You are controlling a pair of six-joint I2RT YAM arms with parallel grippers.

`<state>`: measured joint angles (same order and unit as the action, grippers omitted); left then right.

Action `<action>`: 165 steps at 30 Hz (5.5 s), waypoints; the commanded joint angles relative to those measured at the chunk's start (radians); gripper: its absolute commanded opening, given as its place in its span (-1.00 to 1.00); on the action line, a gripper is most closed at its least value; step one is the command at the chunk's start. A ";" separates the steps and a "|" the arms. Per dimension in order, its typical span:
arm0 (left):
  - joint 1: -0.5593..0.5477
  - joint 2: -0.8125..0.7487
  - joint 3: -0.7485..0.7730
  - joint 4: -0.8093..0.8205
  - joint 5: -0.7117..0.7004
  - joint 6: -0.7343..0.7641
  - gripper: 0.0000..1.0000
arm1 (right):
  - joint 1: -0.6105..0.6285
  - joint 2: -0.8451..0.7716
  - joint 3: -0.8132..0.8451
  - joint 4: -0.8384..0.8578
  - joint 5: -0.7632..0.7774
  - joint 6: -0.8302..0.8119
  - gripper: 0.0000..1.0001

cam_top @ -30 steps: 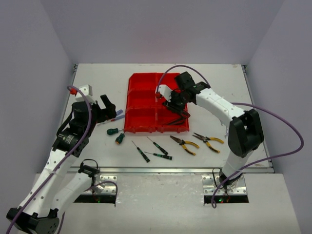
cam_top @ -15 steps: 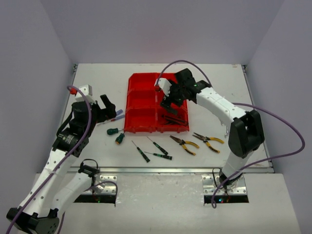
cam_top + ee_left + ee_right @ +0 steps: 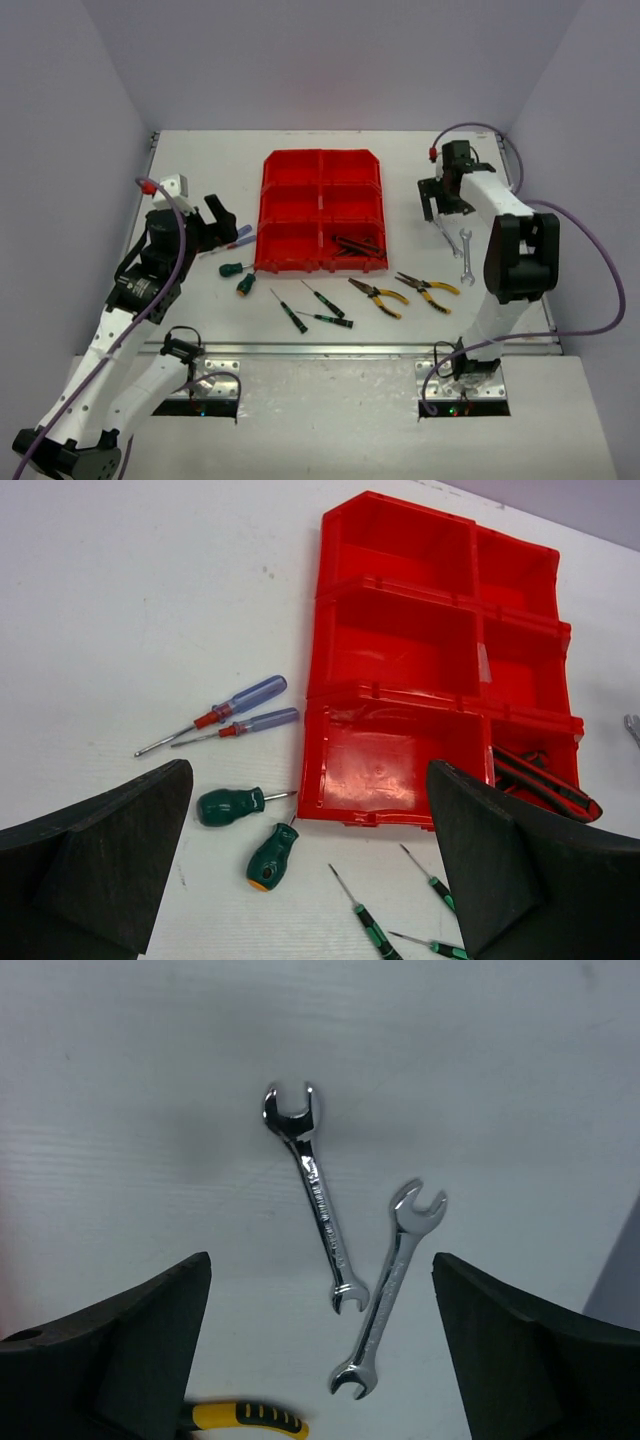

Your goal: Sort the tools into containers

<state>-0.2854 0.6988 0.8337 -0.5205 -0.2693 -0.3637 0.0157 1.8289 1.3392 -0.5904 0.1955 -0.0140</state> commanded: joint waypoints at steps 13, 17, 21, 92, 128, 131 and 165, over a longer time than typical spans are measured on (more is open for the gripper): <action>-0.051 0.022 0.004 0.024 -0.011 0.003 1.00 | -0.083 0.285 0.189 -0.201 -0.252 -0.132 0.28; -0.051 0.027 0.005 0.025 -0.007 0.003 1.00 | -0.074 0.290 0.164 -0.169 -0.230 -0.144 0.19; -0.051 0.029 0.005 0.024 -0.002 0.005 1.00 | -0.074 0.303 0.146 -0.157 -0.215 -0.151 0.15; -0.051 0.046 -0.001 0.035 0.005 0.011 1.00 | 0.328 0.120 0.168 0.339 -0.681 -0.490 0.33; -0.107 0.088 0.015 0.001 -0.030 -0.006 1.00 | -0.218 0.145 -0.124 -0.124 -0.142 0.157 0.70; -0.109 0.090 0.015 0.002 -0.024 -0.004 1.00 | -0.234 0.150 -0.142 -0.129 -0.189 0.135 0.49; -0.109 0.070 0.006 0.017 -0.008 0.000 1.00 | -0.062 -0.281 -0.236 0.405 -0.607 -0.065 -0.98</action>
<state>-0.3855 0.7761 0.8337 -0.5428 -0.2838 -0.3645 -0.1472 1.6270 1.0637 -0.3491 -0.3230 0.0294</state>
